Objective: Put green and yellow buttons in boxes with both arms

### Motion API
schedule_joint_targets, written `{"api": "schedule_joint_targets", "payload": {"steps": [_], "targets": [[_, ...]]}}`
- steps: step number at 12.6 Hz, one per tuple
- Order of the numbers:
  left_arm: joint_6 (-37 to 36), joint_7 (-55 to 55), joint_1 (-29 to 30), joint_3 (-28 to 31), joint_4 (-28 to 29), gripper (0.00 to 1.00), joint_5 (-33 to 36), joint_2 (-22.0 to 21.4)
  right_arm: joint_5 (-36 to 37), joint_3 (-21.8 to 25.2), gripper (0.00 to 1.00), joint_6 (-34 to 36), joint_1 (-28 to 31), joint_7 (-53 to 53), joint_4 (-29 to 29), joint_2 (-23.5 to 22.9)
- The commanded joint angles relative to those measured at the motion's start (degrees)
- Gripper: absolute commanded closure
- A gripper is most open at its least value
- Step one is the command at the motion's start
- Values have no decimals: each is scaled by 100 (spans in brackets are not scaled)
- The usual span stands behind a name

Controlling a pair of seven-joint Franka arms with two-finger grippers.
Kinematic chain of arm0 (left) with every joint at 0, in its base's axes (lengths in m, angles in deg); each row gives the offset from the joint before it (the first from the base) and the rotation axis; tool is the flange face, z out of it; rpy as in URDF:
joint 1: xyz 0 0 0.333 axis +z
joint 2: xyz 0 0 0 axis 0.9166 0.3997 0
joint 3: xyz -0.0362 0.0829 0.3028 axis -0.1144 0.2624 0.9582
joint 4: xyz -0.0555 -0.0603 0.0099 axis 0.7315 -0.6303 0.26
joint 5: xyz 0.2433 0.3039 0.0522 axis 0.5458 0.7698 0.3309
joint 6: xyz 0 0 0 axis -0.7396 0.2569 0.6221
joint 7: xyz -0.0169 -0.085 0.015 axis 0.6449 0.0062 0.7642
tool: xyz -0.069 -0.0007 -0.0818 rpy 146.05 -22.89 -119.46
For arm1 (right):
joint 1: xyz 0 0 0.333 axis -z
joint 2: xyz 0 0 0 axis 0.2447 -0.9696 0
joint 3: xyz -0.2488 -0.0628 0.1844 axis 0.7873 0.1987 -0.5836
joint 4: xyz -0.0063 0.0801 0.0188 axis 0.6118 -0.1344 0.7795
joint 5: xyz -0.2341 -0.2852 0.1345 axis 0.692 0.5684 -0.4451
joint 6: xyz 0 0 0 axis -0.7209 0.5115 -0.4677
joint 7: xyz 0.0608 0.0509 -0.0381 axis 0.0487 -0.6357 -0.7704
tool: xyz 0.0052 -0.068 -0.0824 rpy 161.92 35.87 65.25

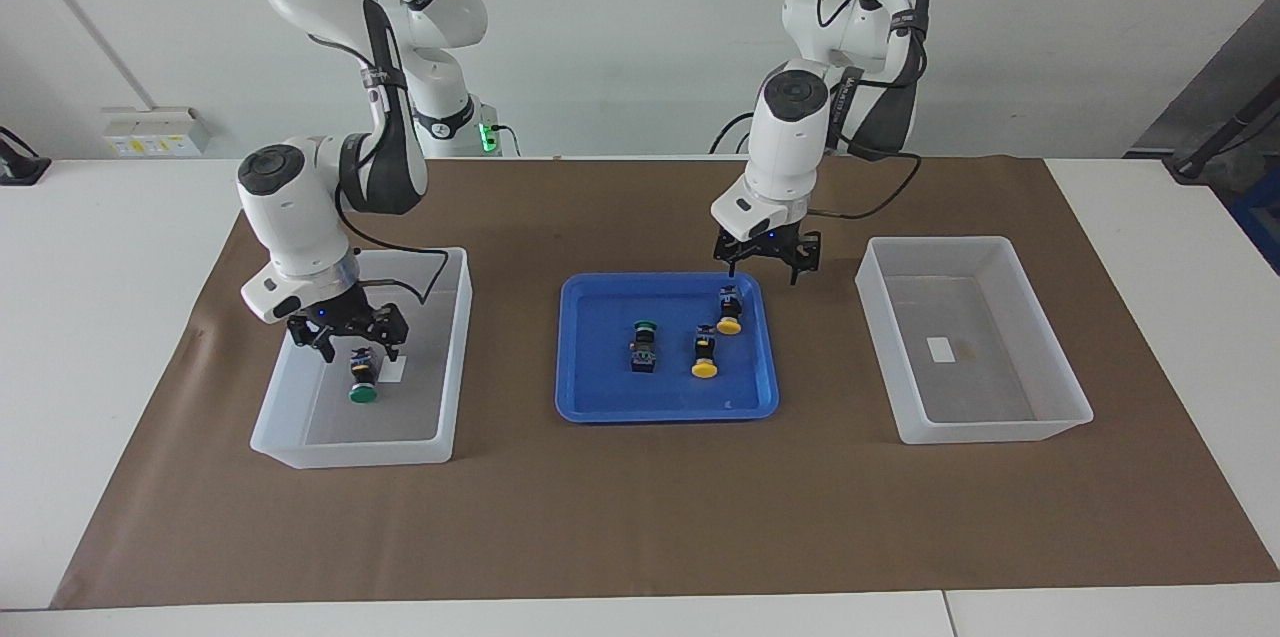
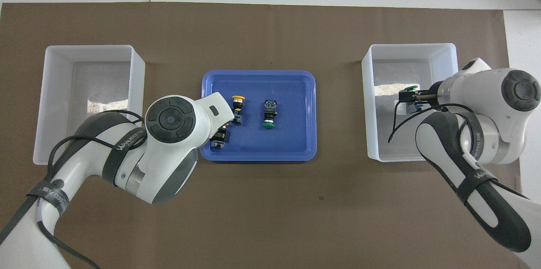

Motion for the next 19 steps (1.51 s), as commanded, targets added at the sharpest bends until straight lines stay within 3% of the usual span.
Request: {"api": "schedule_joint_targets", "payload": {"steps": [1,3,5,6,8,11,12,13,14,16,19], "targets": [[309,485,-212,90,31,0,297,313,-82,-52,0,567,-161,371,220,413],[379,608,-370,90,-48,0,524,664,-74,-52,0,1015,-354,775,510,536],[459,661,-379,90,-22,0,578,683,-74,-52,0,1402,-495,961,783,589],[441,670,-405,90,-4,5,578,700,-74,-61,0,1552,-548,1066,854,633],[397,688,-467,81,31,27,578,700,-74,-69,0,1589,-898,1722,855,695],[388,863,-573,90,101,50,578,683,-65,-69,0,1536,-1383,2541,889,625],[301,881,-590,90,101,67,578,674,-65,-69,0,1475,-1549,2822,898,573],[91,881,-599,90,49,95,578,665,-65,-69,0,1448,-1707,3068,916,537],[-76,907,-599,81,-21,100,578,648,-47,-69,0,1352,-1839,3245,916,476],[-95,1030,-608,81,-30,100,578,491,-91,-78,0,1168,-1981,3500,916,344],[-296,978,-503,90,-57,100,578,-27,-109,-96,0,877,-2253,3957,1029,63]]}}
